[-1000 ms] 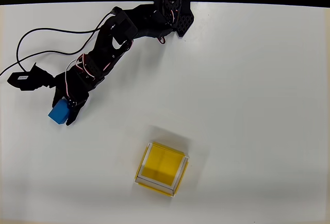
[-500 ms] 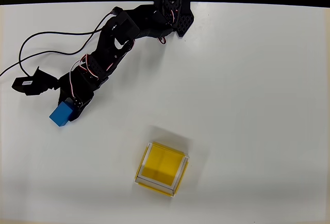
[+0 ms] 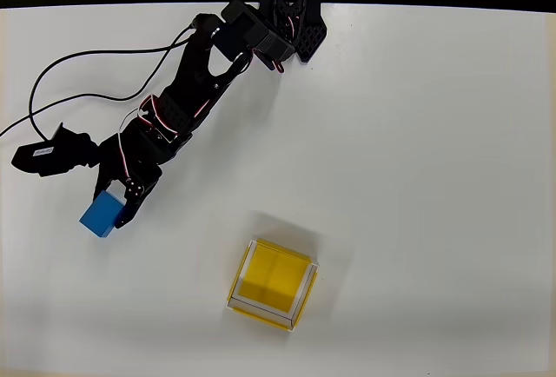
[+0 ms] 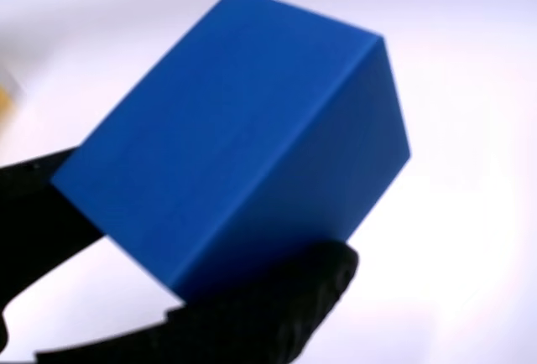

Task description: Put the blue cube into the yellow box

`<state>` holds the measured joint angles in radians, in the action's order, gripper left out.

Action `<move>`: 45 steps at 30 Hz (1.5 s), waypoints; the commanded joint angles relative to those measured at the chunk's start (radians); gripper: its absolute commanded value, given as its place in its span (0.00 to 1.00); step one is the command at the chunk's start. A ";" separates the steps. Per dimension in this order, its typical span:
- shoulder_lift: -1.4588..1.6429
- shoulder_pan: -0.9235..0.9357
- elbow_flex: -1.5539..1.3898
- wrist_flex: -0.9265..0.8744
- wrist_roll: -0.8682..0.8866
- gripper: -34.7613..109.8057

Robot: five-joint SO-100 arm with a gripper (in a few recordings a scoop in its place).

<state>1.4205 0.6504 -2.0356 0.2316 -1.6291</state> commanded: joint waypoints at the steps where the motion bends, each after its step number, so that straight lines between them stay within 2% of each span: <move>1: 0.287 -0.080 0.015 -0.031 0.014 0.37; 11: 0.552 -0.367 0.037 -0.242 0.055 0.37; 21: 0.615 -0.629 0.089 -0.580 0.137 0.37; 30: 0.414 -0.675 0.282 -0.761 0.252 0.37; 45: 0.133 -0.666 0.511 -0.764 0.258 0.37</move>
<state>1.5263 -0.0046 -1.6690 -0.5216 -1.3514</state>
